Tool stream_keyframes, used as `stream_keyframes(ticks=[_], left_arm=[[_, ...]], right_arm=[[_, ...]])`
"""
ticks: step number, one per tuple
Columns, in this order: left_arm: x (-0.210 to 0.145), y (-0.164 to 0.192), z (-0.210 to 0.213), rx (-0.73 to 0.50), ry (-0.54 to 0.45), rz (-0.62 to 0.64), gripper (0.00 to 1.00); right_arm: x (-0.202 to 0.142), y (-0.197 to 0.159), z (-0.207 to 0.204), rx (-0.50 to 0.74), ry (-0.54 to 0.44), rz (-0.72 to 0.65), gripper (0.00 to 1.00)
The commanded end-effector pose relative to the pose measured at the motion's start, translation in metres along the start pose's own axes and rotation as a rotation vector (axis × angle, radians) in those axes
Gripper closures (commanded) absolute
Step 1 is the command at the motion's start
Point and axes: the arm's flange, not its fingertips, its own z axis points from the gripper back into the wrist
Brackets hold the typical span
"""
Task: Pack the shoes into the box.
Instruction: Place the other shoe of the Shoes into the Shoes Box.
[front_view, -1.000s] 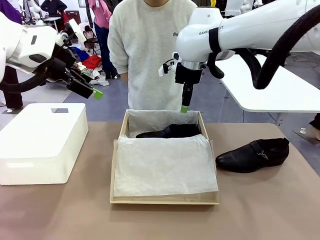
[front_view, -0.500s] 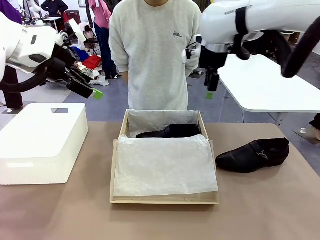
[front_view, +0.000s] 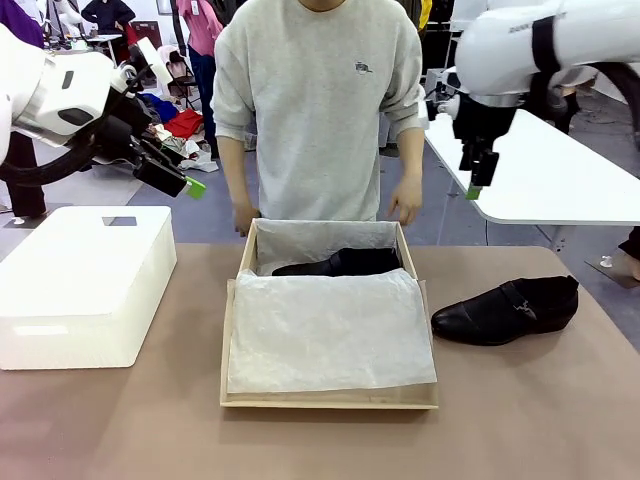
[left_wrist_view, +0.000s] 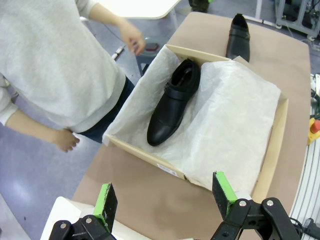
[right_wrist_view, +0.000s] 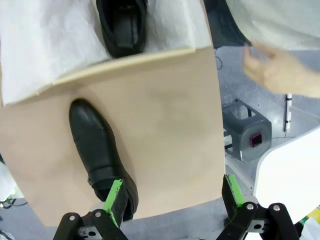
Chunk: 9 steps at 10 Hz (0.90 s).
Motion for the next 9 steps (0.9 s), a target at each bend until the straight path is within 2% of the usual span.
stream_keyframes(ticks=[1,5,6,9], left_arm=[[0.0,0.001,0.0,-0.009,-0.008,0.004,0.0],[0.0,0.001,0.0,-0.009,-0.008,0.004,0.0],[0.0,0.001,0.0,-0.009,-0.008,0.004,0.0],[0.0,0.001,0.0,-0.009,-0.008,0.004,0.0]], right_arm=[[-0.023,0.01,-0.01,-0.034,0.006,0.02,0.0],[-0.028,0.007,-0.027,0.019,-0.02,-0.013,0.0],[-0.03,0.005,-0.02,0.004,0.01,-0.014,0.0],[-0.03,0.005,-0.02,0.004,0.01,-0.014,0.0]])
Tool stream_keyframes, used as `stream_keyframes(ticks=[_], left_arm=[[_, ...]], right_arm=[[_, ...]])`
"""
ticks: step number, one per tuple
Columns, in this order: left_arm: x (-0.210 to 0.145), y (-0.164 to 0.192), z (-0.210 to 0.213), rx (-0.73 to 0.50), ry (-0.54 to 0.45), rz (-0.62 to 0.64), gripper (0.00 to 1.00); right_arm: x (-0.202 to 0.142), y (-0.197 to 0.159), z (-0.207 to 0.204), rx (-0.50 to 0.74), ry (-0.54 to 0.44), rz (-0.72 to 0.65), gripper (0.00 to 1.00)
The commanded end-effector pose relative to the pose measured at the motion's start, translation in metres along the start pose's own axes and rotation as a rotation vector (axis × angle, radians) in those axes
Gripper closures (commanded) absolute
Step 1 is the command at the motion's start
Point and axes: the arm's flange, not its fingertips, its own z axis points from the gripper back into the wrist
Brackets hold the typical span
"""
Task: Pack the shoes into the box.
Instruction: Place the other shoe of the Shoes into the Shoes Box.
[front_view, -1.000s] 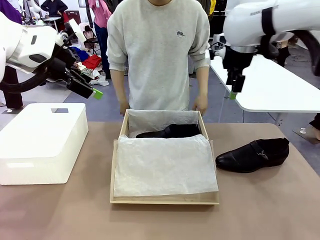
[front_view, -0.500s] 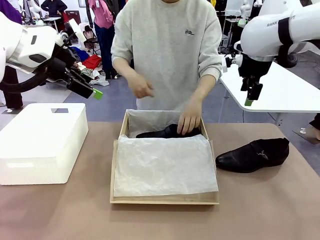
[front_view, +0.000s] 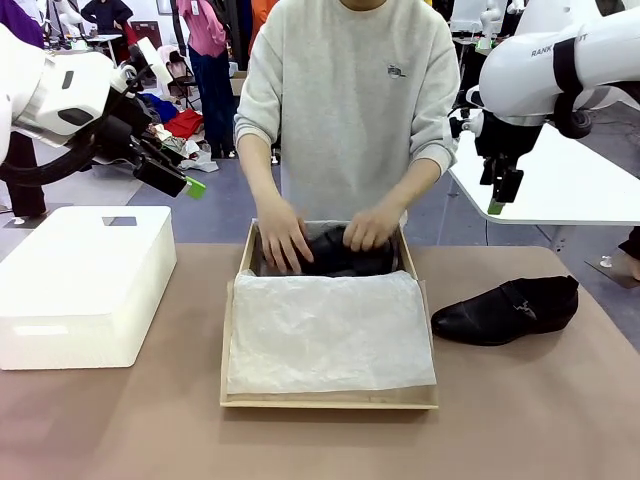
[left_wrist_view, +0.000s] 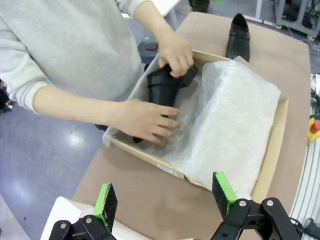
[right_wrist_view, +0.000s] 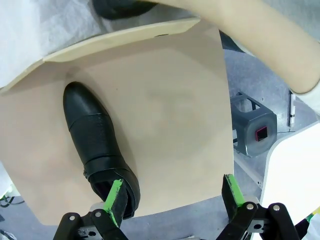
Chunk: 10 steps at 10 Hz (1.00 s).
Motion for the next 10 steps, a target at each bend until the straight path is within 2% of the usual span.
stream_keyframes(ticks=[1,7,10], left_arm=[[0.0,0.001,0.0,-0.009,-0.008,0.004,0.0],[0.0,0.001,0.0,-0.009,-0.008,0.004,0.0],[0.0,0.001,0.0,-0.009,-0.008,0.004,0.0]], right_arm=[[-0.001,0.0,0.003,-0.006,0.002,0.001,0.0],[0.0,0.0,0.0,0.0,0.0,0.0,0.0],[-0.033,0.003,-0.006,-0.026,-0.019,0.045,0.0]])
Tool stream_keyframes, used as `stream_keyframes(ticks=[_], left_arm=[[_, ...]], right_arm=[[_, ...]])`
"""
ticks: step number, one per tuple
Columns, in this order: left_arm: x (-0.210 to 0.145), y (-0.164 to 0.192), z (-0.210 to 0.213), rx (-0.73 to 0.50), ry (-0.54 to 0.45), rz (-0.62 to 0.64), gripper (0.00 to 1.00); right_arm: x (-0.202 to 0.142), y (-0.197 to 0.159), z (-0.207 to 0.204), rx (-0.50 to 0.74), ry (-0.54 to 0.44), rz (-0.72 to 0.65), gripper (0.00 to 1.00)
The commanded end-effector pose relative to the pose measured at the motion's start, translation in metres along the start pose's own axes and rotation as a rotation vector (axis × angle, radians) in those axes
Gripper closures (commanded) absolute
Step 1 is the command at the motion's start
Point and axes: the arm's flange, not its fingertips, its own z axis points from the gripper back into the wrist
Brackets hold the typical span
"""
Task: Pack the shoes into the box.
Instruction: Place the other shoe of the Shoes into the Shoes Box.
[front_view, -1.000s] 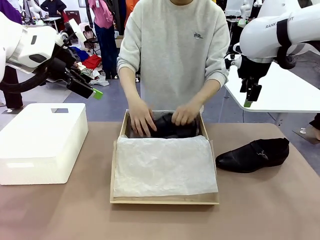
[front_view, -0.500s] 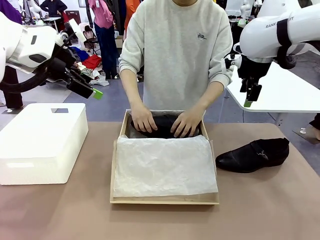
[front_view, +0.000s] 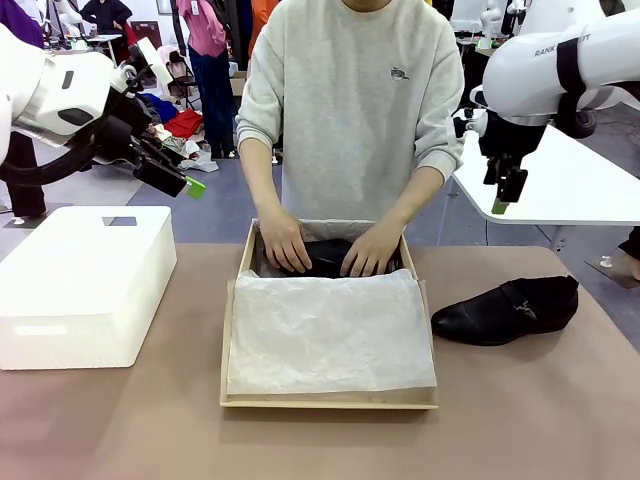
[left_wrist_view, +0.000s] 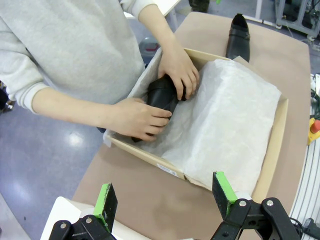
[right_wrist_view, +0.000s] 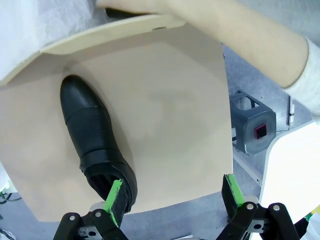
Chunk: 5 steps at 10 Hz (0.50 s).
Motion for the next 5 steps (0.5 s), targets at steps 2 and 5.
stream_keyframes(ticks=[2,5], left_arm=[[0.0,0.001,0.0,-0.009,-0.008,0.004,0.0],[0.0,0.001,0.0,-0.009,-0.008,0.004,0.0]], right_arm=[[-0.045,0.012,-0.009,-0.013,-0.028,0.037,0.0],[-0.082,0.025,-0.021,-0.014,-0.035,-0.001,0.0]])
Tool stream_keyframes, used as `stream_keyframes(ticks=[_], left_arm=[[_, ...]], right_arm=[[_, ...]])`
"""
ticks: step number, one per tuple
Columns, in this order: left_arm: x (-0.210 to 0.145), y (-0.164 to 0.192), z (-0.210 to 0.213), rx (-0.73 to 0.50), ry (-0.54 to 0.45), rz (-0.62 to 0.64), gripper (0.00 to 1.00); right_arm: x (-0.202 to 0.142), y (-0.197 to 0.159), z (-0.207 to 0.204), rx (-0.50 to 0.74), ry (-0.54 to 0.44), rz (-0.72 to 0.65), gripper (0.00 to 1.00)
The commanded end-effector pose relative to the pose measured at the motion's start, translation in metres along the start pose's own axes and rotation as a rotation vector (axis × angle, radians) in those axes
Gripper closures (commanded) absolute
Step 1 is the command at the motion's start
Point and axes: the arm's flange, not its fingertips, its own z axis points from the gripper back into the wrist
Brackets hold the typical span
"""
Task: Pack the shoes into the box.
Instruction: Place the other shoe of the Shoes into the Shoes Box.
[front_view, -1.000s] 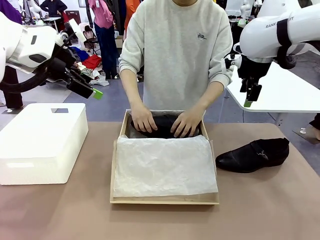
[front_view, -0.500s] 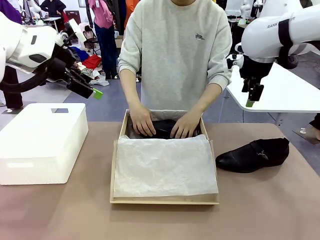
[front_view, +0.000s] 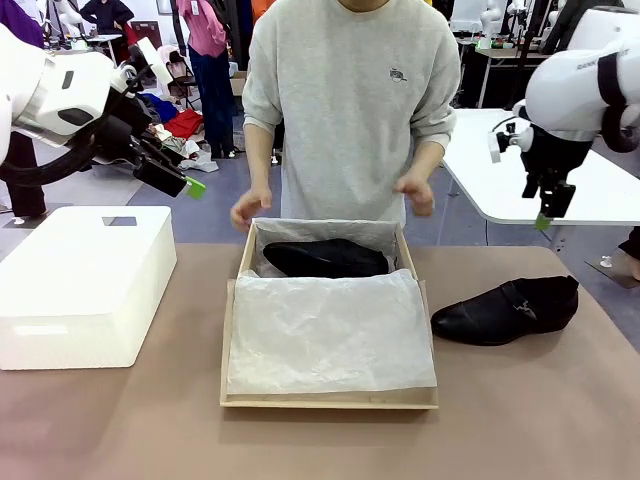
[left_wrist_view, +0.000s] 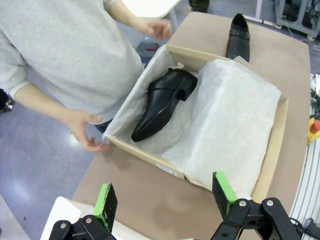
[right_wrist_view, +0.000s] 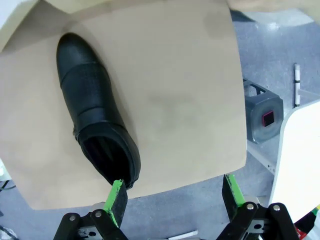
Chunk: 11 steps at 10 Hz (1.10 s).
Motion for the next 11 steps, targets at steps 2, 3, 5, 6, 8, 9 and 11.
stream_keyframes(ticks=[2,3,5,6,8,9,11], left_arm=[[0.0,0.001,0.0,-0.009,-0.009,0.004,0.0],[0.0,0.001,0.0,-0.009,-0.009,0.004,0.0],[0.0,0.001,0.0,-0.009,-0.009,0.004,0.0],[0.0,0.001,0.0,-0.009,-0.009,0.004,0.0],[0.0,0.001,0.0,-0.009,-0.009,0.004,0.0],[0.0,0.001,0.0,-0.009,-0.009,0.004,0.0],[0.0,0.001,0.0,-0.009,-0.009,0.004,0.0]], right_arm=[[-0.032,0.025,-0.016,-0.008,-0.051,0.017,0.0],[-0.038,0.033,-0.022,0.007,-0.054,0.013,0.0],[-0.046,0.049,-0.033,0.013,-0.071,0.028,0.0],[-0.045,0.053,-0.039,0.021,-0.073,0.023,0.0],[-0.041,0.053,-0.049,0.038,-0.066,0.03,0.0],[-0.038,0.05,-0.05,0.044,-0.055,0.021,0.0],[-0.04,0.053,-0.046,0.053,-0.031,0.006,0.0]])
